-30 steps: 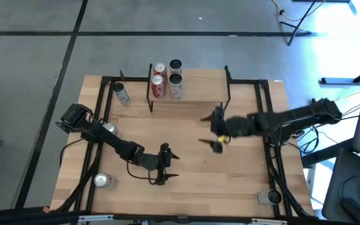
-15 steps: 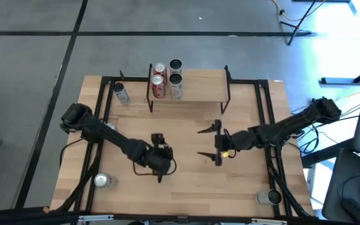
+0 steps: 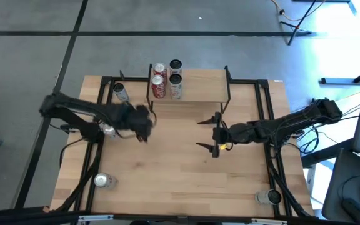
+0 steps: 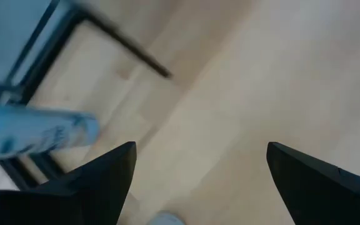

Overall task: Place canned beverage on shelf
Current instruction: Put the top white-blue soda can on the shelf

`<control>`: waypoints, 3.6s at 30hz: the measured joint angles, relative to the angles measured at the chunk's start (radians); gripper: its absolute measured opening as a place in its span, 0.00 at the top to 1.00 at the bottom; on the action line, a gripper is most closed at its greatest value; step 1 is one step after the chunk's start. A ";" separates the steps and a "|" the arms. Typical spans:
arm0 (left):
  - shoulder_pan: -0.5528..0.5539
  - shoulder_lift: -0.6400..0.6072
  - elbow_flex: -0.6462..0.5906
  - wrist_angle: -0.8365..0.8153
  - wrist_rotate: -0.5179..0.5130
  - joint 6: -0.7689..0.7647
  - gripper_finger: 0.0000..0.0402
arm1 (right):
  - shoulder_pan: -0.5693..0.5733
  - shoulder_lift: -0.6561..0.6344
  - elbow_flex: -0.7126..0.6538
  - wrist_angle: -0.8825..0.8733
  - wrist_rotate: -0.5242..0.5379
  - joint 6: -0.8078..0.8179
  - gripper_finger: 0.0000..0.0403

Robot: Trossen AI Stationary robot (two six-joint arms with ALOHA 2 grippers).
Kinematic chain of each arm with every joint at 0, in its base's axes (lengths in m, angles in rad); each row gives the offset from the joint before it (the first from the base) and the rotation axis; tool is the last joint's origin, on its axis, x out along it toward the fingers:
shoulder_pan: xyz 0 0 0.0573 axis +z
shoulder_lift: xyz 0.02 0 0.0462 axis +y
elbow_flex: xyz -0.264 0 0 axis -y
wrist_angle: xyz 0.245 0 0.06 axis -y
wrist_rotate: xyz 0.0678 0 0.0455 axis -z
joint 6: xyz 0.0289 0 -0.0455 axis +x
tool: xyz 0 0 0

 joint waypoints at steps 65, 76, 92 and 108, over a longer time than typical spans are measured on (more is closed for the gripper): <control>1.031 0.024 -0.195 0.191 0.340 0.614 0.45 | 0.000 0.000 0.000 -0.091 0.182 -0.133 0.04; 0.681 -0.101 -0.149 0.045 0.368 0.434 0.45 | 0.000 0.001 0.000 -0.092 0.182 -0.141 0.04; 0.069 0.038 -0.136 0.351 0.391 0.105 0.43 | 0.000 0.005 -0.001 -0.144 0.056 -0.085 0.04; -0.068 0.527 0.395 0.216 0.368 0.060 0.43 | 0.000 0.005 -0.001 -0.308 0.024 0.037 0.04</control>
